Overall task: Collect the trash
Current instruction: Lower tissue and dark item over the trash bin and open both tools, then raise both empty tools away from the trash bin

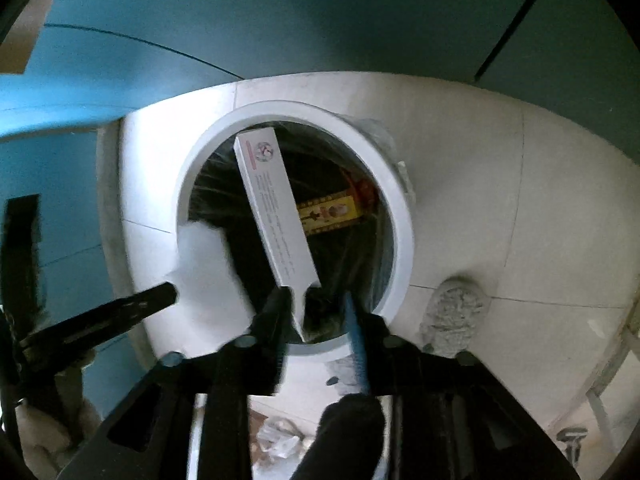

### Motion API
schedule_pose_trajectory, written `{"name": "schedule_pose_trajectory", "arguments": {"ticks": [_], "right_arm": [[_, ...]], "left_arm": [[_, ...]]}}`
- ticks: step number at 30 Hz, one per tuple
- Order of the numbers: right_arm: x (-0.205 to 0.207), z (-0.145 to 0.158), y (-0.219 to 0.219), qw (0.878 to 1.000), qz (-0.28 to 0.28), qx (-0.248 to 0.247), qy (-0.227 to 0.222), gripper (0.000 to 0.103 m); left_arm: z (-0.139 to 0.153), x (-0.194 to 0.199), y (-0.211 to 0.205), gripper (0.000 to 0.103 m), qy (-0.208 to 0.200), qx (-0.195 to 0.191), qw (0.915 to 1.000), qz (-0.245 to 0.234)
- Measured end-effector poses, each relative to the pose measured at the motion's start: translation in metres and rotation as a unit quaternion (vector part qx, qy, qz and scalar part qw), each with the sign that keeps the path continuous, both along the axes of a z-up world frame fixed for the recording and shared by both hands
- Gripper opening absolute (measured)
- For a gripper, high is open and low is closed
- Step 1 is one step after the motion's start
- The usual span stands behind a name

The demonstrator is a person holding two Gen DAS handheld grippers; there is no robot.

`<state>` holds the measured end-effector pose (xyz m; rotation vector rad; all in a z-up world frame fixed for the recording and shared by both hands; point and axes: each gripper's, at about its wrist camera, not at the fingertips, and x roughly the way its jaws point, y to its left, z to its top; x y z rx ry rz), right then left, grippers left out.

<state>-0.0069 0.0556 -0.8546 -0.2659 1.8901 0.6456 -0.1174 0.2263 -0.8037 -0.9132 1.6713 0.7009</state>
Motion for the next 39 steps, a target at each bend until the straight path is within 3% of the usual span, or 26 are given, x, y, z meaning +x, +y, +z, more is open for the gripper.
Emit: {"name": "schedule_pose_trajectory", "arguments": {"ticks": [1, 4, 10, 15, 26, 33, 39], "right_arm": [[-0.001, 0.005, 0.000, 1.000, 0.001, -0.001, -0.005, 0.060], [-0.002, 0.021, -0.002, 0.999, 0.017, -0.011, -0.031, 0.084], [-0.004, 0.075, -0.008, 0.994, 0.057, -0.033, -0.091, 0.103], [-0.011, 0.136, -0.010, 0.992, 0.069, -0.025, -0.106, 0.103], [-0.025, 0.331, -0.023, 0.985, 0.069, 0.022, -0.160, 0.103], [-0.029, 0.447, -0.036, 0.980, 0.062, 0.042, -0.185, 0.103], [-0.037, 0.526, -0.049, 0.977, 0.051, 0.059, -0.198, 0.103]], "left_arm": [[0.007, -0.002, -0.001, 0.099, 0.002, 0.008, 1.0000, -0.004], [0.033, -0.007, -0.005, 0.101, 0.005, 0.040, 0.9990, -0.020], [0.097, -0.019, -0.024, 0.101, 0.011, 0.083, 0.9955, -0.044], [0.173, -0.023, -0.041, 0.101, -0.007, 0.105, 0.9925, -0.063], [0.340, -0.030, -0.066, 0.101, -0.073, 0.134, 0.9844, -0.087], [0.428, -0.038, -0.082, 0.101, -0.114, 0.151, 0.9767, -0.102], [0.490, -0.047, -0.097, 0.101, -0.147, 0.162, 0.9695, -0.111]]}}
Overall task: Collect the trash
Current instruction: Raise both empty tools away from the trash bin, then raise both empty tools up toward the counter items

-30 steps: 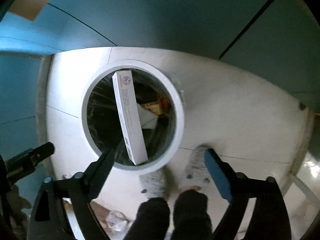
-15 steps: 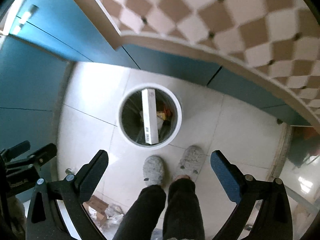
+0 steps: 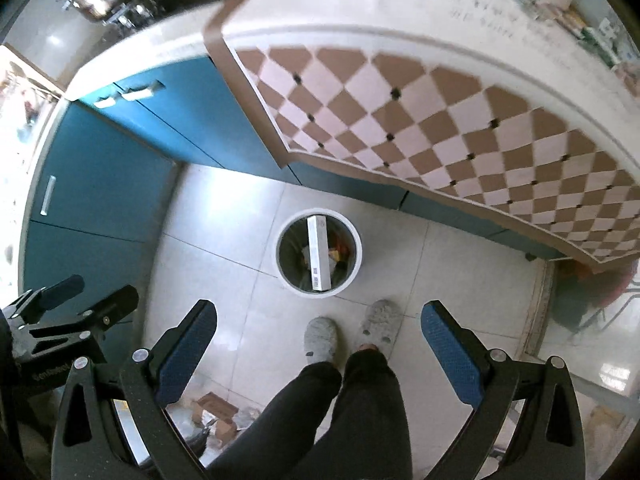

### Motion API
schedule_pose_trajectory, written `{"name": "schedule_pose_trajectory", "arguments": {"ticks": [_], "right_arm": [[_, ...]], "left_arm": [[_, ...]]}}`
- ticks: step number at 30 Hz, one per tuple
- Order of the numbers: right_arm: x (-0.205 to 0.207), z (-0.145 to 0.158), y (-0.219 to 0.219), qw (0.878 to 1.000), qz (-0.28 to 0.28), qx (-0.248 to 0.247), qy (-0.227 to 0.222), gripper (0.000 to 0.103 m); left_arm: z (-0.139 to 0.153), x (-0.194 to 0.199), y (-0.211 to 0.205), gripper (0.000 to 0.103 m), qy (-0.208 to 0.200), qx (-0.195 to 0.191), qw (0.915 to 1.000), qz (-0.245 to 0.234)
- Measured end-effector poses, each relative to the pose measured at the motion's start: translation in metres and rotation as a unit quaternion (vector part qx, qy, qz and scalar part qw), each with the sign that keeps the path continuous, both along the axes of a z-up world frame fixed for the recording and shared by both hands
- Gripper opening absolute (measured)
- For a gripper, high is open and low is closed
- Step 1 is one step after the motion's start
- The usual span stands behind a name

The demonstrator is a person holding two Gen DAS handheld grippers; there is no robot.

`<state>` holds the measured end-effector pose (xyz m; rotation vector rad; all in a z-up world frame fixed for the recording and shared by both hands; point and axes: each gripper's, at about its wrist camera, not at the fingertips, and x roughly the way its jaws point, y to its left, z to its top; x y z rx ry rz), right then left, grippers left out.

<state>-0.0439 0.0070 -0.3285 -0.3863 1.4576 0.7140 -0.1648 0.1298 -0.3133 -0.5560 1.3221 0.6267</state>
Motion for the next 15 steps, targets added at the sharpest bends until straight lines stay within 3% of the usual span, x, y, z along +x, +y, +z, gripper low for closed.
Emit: {"name": "schedule_pose_trajectory", "arguments": {"ticks": [10, 15], "right_arm": [[-0.016, 0.080, -0.020, 0.999, -0.024, 0.041, 0.016, 0.103], [0.004, 0.104, -0.026, 0.995, -0.054, 0.084, 0.022, 0.103]], "left_arm": [[0.072, -0.005, 0.003, 0.101, -0.043, 0.049, 0.9979, 0.004], [0.106, 0.032, 0.009, 0.101, -0.076, 0.092, 0.9928, -0.006]]}}
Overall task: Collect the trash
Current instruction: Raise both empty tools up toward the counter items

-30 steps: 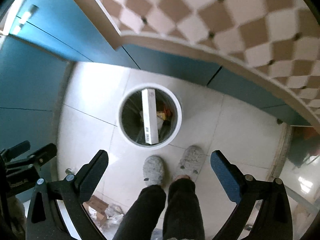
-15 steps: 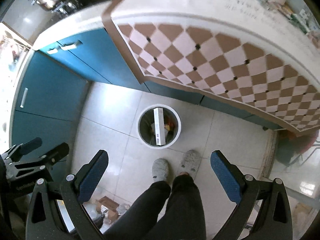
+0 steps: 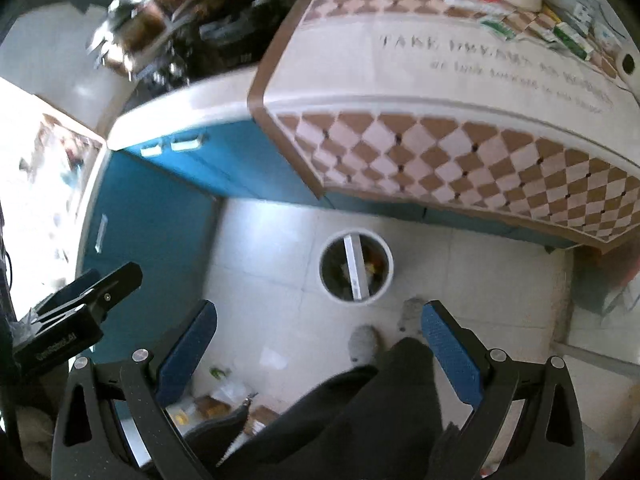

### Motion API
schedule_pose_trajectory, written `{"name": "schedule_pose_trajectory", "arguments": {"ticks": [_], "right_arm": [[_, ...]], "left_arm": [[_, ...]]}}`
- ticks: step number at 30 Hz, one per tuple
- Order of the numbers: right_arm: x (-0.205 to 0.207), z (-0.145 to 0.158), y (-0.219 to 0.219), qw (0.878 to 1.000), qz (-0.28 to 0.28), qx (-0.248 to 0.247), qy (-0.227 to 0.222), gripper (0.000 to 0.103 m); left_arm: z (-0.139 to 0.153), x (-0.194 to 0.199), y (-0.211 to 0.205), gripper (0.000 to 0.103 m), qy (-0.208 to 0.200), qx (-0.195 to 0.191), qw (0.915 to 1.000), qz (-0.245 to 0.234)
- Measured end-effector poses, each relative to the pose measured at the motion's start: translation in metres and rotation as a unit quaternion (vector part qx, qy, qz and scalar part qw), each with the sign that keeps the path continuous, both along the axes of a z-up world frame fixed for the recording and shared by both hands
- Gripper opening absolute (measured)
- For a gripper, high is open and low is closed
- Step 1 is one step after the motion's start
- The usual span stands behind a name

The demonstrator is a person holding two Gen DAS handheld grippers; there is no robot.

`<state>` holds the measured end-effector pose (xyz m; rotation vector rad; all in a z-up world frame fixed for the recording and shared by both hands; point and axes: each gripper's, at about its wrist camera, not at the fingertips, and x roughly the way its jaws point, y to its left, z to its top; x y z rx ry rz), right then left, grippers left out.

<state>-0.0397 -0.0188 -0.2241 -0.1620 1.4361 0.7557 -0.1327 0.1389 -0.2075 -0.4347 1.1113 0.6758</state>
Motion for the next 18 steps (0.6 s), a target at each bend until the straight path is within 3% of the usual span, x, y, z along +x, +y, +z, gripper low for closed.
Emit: {"name": "schedule_pose_trajectory", "arguments": {"ticks": [6, 11, 14, 18], "right_arm": [[0.065, 0.041, -0.010, 0.996, -0.062, 0.051, -0.045, 0.103], [0.153, 0.047, -0.035, 0.989, -0.122, 0.066, -0.060, 0.103], [0.219, 0.036, -0.054, 0.984, -0.161, 0.059, -0.054, 0.103], [0.326, 0.011, -0.091, 0.973, -0.221, 0.034, -0.053, 0.103]], "left_arm": [[0.023, 0.088, 0.002, 0.103, -0.026, 0.054, 0.9976, -0.036], [0.019, 0.205, 0.006, 0.103, -0.018, 0.050, 0.9967, -0.061], [0.008, 0.274, 0.007, 0.103, -0.011, 0.026, 0.9971, -0.071], [-0.030, 0.378, -0.001, 0.102, 0.016, -0.047, 0.9960, -0.074]]}}
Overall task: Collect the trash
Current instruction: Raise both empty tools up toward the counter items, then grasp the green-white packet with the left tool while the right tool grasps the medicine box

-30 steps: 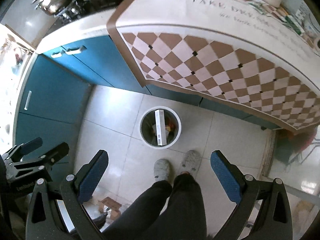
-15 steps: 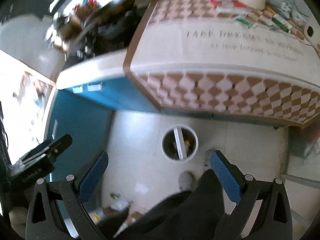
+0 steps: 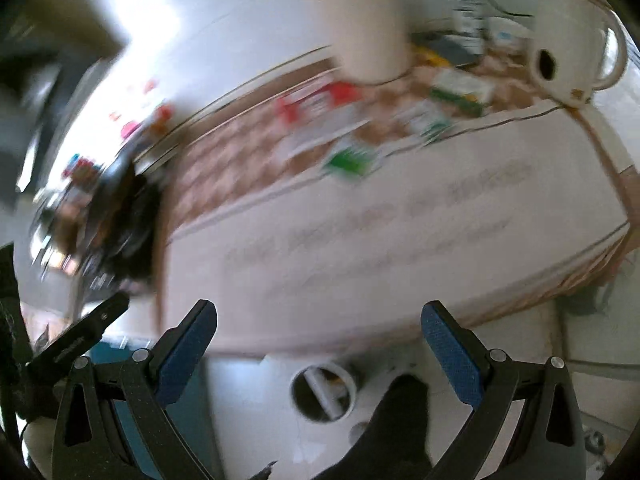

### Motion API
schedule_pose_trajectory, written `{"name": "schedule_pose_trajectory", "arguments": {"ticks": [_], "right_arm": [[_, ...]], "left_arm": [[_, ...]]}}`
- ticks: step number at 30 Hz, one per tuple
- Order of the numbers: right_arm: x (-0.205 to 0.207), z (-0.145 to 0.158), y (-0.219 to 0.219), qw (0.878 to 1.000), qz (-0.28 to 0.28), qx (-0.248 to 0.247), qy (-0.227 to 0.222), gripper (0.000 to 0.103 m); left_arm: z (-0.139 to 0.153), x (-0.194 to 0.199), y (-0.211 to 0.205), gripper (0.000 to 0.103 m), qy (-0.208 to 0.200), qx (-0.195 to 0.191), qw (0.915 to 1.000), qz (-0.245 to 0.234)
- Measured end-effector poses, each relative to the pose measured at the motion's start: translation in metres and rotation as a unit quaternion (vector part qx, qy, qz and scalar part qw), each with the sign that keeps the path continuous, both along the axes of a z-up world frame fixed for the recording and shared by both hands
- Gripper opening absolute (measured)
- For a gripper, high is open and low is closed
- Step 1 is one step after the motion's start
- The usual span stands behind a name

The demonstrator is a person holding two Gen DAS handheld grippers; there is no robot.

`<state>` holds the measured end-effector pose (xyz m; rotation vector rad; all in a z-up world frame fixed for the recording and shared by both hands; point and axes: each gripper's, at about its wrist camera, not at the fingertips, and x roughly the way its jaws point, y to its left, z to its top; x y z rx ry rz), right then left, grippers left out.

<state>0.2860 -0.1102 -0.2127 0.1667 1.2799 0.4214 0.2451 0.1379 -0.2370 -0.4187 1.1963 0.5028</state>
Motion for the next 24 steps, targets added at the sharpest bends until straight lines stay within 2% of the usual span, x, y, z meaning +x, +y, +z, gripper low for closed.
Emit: {"name": "schedule_pose_trajectory", "arguments": {"ticks": [2, 4, 7, 10, 13, 14, 17, 19, 20, 21, 22, 24], "right_arm": [[0.047, -0.015, -0.018, 1.000, -0.024, -0.018, 0.006, 0.103], [0.095, -0.032, -0.037, 0.998, -0.045, -0.035, 0.013, 0.103], [0.153, -0.055, -0.057, 0.996, -0.051, -0.066, 0.021, 0.103], [0.194, -0.073, -0.067, 0.994, -0.045, -0.094, 0.019, 0.103], [0.242, -0.094, -0.068, 0.992, -0.016, -0.125, 0.014, 0.103], [0.252, -0.100, -0.066, 0.991, -0.005, -0.133, 0.011, 0.103], [0.279, -0.117, -0.055, 0.986, 0.043, -0.162, 0.001, 0.103], [0.294, -0.127, -0.046, 0.980, 0.071, -0.186, -0.011, 0.103], [0.301, -0.133, -0.041, 0.976, 0.086, -0.200, -0.017, 0.103], [0.307, -0.137, -0.036, 0.972, 0.099, -0.211, -0.021, 0.103], [0.314, -0.143, -0.029, 0.967, 0.115, -0.225, -0.026, 0.103], [0.322, -0.153, -0.019, 0.959, 0.139, -0.247, -0.029, 0.103]], "left_arm": [[-0.028, 0.052, -0.009, 0.102, 0.016, -0.062, 0.9979, -0.004], [-0.050, 0.090, -0.021, 0.101, 0.026, -0.106, 0.9940, -0.008], [-0.088, 0.146, -0.042, 0.096, 0.052, -0.136, 0.9891, -0.021], [-0.113, 0.184, -0.055, 0.093, 0.076, -0.141, 0.9867, -0.028], [-0.131, 0.205, -0.065, 0.092, 0.100, -0.130, 0.9859, -0.033], [-0.131, 0.208, -0.068, 0.091, 0.102, -0.113, 0.9878, -0.034], [-0.128, 0.216, -0.078, 0.084, 0.107, -0.074, 0.9906, -0.044], [-0.126, 0.218, -0.082, 0.073, 0.111, -0.046, 0.9918, -0.043], [-0.124, 0.218, -0.084, 0.071, 0.107, -0.034, 0.9927, -0.044], [-0.122, 0.220, -0.087, 0.062, 0.103, -0.031, 0.9932, -0.045], [-0.119, 0.220, -0.090, 0.045, 0.099, -0.024, 0.9937, -0.046], [-0.115, 0.224, -0.096, 0.028, 0.094, -0.021, 0.9940, -0.051]]}}
